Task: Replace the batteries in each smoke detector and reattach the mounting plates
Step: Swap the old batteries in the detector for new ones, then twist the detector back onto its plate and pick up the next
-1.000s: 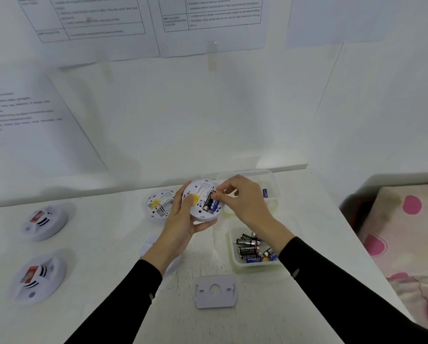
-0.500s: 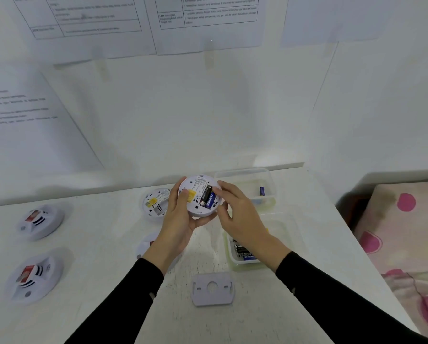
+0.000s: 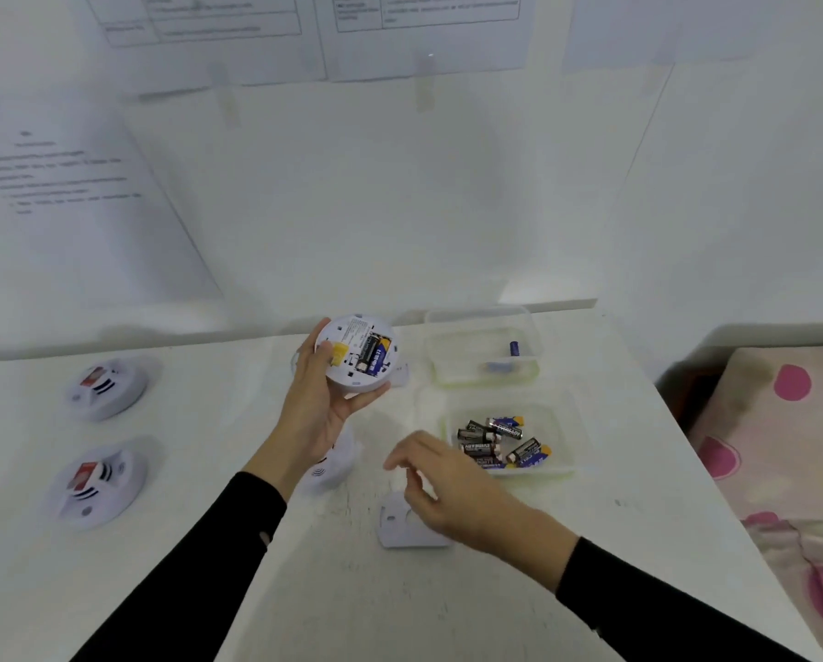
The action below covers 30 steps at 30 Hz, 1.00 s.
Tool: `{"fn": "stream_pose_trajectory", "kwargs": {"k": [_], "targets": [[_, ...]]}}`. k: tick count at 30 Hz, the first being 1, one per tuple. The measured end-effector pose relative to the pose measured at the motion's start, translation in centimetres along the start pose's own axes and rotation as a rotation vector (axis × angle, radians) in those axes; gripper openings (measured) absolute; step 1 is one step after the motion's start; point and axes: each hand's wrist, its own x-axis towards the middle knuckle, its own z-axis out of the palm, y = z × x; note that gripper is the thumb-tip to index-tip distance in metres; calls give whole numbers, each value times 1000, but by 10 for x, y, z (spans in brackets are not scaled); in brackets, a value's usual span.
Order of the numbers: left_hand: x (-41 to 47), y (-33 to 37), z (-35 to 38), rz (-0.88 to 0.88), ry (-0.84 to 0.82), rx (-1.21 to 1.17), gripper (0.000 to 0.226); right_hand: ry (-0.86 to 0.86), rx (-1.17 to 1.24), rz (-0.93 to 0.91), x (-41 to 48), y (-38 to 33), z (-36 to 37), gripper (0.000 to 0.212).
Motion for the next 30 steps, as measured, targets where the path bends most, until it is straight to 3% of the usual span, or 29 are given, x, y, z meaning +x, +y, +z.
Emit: {"fn": "stream_pose_trajectory", "kwargs": {"k": [3,8,14,16,20,30], "targets": [[-13,2,-11,-8,15,-30,44,-206,-79,-17,-21,10,22,36],[-36,2,-24,-41,32,-83,46,-294,-190,71,-31,15,25,58],[-57,2,-31,-20,-23,-103,37,-187,-81,49,-32,-1,19,47],[-62,5,-29,-16,-47,-122,32,-49,-9,8,-23,-16,5,42],[-72,6,-21,-48,-117,-114,44,212,51,-74,11,-38,-30,36],[-92,0,7,-159,-205,-114,46,140,14,-89,43,-45,-41,46]]}}
